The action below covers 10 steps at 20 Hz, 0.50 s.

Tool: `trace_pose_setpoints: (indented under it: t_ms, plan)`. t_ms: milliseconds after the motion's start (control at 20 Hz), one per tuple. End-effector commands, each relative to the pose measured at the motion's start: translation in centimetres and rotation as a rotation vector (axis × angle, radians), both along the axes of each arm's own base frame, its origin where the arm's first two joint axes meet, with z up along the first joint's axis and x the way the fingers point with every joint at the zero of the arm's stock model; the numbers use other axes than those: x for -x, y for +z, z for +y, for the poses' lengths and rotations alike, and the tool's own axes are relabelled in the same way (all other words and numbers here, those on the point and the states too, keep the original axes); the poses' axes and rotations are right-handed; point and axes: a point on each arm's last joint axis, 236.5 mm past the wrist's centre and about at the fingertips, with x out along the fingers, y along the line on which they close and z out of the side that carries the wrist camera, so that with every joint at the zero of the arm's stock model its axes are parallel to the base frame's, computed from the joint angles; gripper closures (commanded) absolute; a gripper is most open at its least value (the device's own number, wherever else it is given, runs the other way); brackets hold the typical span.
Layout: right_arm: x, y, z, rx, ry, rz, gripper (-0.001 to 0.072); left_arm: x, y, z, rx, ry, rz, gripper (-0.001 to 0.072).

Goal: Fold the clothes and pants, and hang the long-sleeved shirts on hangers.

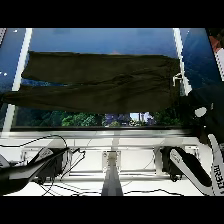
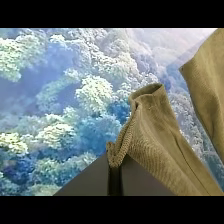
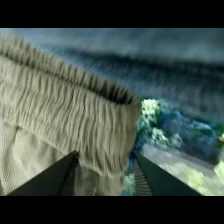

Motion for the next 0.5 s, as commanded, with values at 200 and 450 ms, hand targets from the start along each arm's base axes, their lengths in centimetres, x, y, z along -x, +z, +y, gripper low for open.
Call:
trace_pose_setpoints:
  t_ms: [200, 450]
  plan:
    - [-0.7, 0.1, -0.7, 0.125, 0.171, 0.005, 0.0651, 0.1, -0.2, -0.8, 0.024, -0.022, 0.011, 0.0685]
    - [-1.3, 8.0, -1.9, 0.417, 0.500, -0.022, 0.0677, -0.2, 4.7, -0.3, -0.074, -0.024, -0.060, 0.0685]
